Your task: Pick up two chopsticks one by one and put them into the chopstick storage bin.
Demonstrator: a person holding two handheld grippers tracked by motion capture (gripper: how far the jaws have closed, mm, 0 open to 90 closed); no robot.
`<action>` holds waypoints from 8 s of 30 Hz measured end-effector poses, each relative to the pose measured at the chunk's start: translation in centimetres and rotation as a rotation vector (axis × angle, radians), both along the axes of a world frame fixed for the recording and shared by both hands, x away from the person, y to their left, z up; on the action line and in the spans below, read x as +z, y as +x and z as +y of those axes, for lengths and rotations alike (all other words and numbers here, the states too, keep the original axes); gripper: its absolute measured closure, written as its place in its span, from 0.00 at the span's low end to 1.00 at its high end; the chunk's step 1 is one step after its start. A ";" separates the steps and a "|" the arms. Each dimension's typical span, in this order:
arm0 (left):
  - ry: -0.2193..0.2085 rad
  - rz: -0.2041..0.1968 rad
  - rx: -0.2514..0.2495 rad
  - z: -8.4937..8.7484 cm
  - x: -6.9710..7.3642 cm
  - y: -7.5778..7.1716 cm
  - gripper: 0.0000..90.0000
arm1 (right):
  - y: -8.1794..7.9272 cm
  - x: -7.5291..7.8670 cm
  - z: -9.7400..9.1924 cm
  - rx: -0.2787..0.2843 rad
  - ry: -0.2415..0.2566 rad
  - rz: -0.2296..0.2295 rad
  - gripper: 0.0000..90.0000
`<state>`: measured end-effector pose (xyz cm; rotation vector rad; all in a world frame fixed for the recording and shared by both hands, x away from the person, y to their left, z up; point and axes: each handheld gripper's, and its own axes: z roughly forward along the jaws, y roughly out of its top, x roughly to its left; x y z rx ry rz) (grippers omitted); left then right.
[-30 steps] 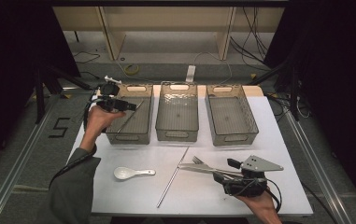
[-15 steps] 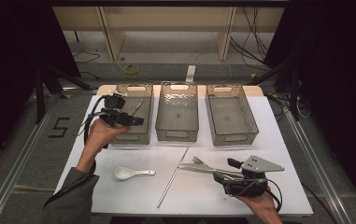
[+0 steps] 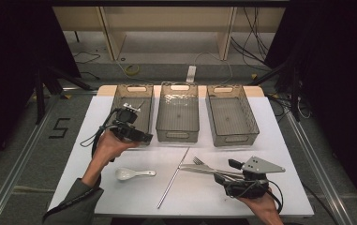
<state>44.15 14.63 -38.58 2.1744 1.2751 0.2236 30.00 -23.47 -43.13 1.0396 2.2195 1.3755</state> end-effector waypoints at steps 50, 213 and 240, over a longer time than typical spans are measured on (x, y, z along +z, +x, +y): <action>0.126 0.147 -0.266 -9.0 -5.5 -5.5 0.30 | 0.0 0.0 0.0 0.000 -0.012 0.006 0.28; -0.036 -0.167 0.064 4.1 4.3 7.3 0.94 | 0.1 -0.3 -0.2 -0.003 -0.008 0.022 0.27; -0.070 -0.202 0.134 6.8 1.9 9.9 0.94 | 0.1 -0.3 -0.2 -0.003 -0.008 0.024 0.27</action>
